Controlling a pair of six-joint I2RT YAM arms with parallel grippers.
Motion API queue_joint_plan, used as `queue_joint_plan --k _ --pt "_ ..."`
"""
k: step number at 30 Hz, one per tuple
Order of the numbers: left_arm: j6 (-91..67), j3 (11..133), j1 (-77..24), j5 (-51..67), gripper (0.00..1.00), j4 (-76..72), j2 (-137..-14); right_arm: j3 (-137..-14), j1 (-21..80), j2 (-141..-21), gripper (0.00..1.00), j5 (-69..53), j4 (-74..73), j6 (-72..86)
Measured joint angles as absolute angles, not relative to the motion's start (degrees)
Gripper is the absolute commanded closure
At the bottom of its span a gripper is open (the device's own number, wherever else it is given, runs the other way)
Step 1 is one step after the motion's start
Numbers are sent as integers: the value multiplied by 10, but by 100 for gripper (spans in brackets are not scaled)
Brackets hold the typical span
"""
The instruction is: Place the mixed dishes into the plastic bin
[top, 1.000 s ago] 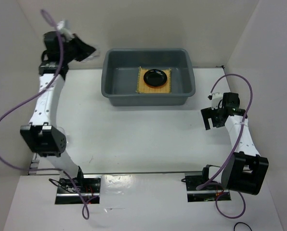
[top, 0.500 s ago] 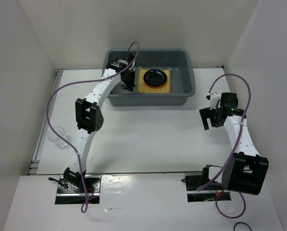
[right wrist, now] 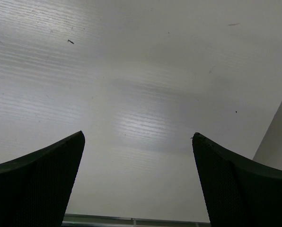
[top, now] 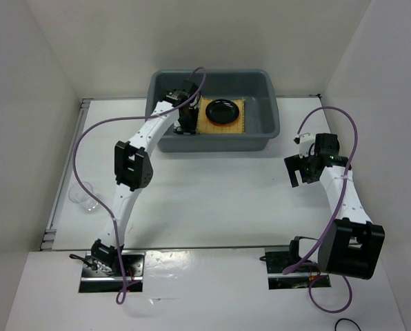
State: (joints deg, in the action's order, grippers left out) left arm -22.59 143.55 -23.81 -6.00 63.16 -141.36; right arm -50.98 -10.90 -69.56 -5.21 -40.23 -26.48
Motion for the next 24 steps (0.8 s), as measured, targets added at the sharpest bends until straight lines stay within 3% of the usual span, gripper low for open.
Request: queue_joint_plan --k 3,5,6,12,17,21,24 --pt "-228 1461 -240 -62 24 644 -1426 -510 -109 -696 1 -52 -402 -265" --pt "-231 1486 -239 -74 3 655 -1428 -510 -109 -696 1 -52 -402 -265" --pt "-232 1503 -239 -85 0 659 -1427 -510 -109 -696 1 -52 -402 -265" --pt "-249 1597 -234 -155 0 673 -1375 -510 -109 -696 1 -52 -401 -265" --pt "-304 1618 -200 -265 0 701 -1249 -510 -109 -696 1 -52 -400 -265" --pt "-372 1452 -97 -343 0 700 -1091 -510 -106 -697 1 -52 -399 -265" --pt "-424 1198 12 -373 0 634 -962 -510 -103 -697 1 -52 -398 -265"
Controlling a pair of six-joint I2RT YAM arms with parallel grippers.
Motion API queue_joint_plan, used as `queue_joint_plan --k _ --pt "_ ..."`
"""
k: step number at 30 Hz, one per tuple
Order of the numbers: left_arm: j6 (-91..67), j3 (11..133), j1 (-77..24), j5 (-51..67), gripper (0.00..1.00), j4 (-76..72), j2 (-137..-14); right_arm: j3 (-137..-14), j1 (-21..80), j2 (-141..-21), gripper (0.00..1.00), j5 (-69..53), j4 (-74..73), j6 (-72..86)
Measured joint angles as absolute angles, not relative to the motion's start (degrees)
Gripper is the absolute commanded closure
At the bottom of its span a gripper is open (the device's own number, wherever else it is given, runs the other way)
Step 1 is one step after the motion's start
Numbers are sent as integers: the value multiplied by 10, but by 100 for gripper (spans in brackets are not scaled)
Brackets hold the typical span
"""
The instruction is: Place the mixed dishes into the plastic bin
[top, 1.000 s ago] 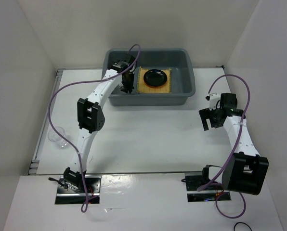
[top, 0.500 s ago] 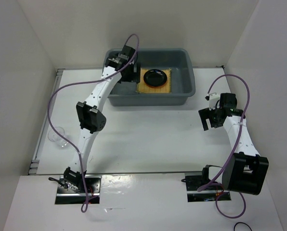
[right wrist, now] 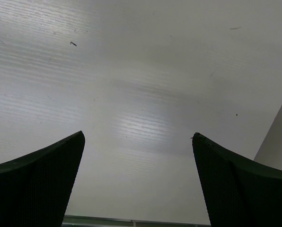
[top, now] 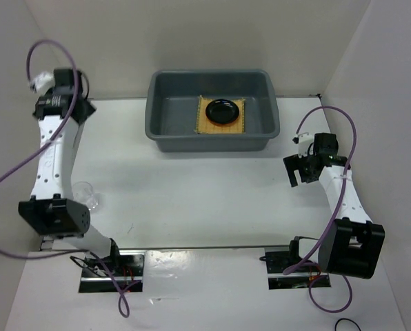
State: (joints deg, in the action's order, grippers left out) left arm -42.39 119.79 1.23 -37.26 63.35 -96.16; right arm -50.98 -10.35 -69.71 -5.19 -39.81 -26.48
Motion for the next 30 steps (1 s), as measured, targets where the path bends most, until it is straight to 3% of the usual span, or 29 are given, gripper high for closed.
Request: queue_joint_plan --k 3,6,17,27,30 --pt "-435 928 119 -332 0 572 -852 -510 -100 -697 1 -52 -398 -265" --pt "-434 816 164 -284 0 552 -827 -510 -99 -698 1 -52 -398 -265" --pt "-415 672 187 -189 0 442 -861 -510 -81 -708 1 -52 -398 -267" --pt "-403 633 190 -160 0 402 -934 -510 -77 -717 1 -52 -398 -269" --pt "-402 633 190 -149 17 395 -948 -510 -76 -717 1 -52 -398 -269"
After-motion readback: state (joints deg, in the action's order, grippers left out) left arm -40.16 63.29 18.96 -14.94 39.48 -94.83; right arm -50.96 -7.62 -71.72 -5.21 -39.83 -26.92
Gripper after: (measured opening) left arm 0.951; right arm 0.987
